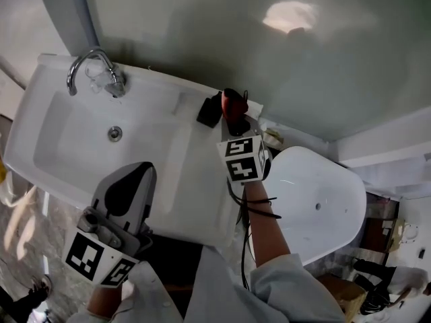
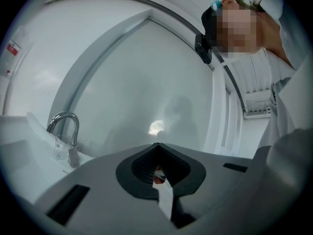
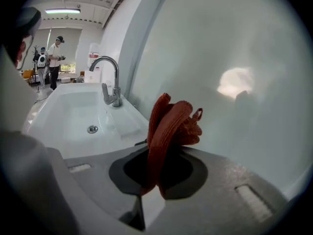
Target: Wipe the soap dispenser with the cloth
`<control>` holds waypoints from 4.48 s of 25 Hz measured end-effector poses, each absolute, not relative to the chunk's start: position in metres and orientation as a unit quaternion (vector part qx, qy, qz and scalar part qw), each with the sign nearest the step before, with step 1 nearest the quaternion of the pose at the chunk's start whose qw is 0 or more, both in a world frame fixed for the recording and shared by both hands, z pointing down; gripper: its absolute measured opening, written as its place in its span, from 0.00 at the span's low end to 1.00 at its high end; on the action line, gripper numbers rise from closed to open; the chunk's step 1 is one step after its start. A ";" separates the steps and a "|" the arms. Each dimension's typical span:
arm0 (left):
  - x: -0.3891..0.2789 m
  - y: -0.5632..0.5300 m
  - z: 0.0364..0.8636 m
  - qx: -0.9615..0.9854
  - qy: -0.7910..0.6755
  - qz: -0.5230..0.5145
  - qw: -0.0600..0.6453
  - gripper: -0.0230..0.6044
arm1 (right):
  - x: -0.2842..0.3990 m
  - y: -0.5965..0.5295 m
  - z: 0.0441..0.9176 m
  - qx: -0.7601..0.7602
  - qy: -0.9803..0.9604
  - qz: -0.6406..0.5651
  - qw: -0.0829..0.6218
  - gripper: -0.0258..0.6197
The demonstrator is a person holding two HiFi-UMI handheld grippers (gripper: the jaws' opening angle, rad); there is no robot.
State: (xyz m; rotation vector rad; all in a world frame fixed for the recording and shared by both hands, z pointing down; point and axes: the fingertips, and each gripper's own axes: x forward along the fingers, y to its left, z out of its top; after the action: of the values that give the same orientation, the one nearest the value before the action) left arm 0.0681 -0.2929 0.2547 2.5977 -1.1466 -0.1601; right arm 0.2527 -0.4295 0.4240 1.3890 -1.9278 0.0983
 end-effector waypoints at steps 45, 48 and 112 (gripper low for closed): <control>0.037 -0.288 0.266 0.889 -0.428 -0.048 0.156 0.04 | 0.201 -0.435 0.443 0.557 -0.777 0.228 0.182 0.13; 0.033 -0.288 0.267 0.887 -0.431 -0.048 0.158 0.04 | 0.201 -0.444 0.448 0.566 -0.767 0.247 0.175 0.13; 0.040 -0.300 0.281 0.889 -0.422 -0.042 0.175 0.04 | 0.270 -0.437 0.516 0.596 -0.712 0.259 0.265 0.13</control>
State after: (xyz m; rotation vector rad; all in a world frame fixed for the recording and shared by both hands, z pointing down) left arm 0.0400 -0.3001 0.2814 2.5177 -1.1956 -0.1194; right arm 0.2698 -0.4371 0.5165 1.6096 -1.9246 0.7005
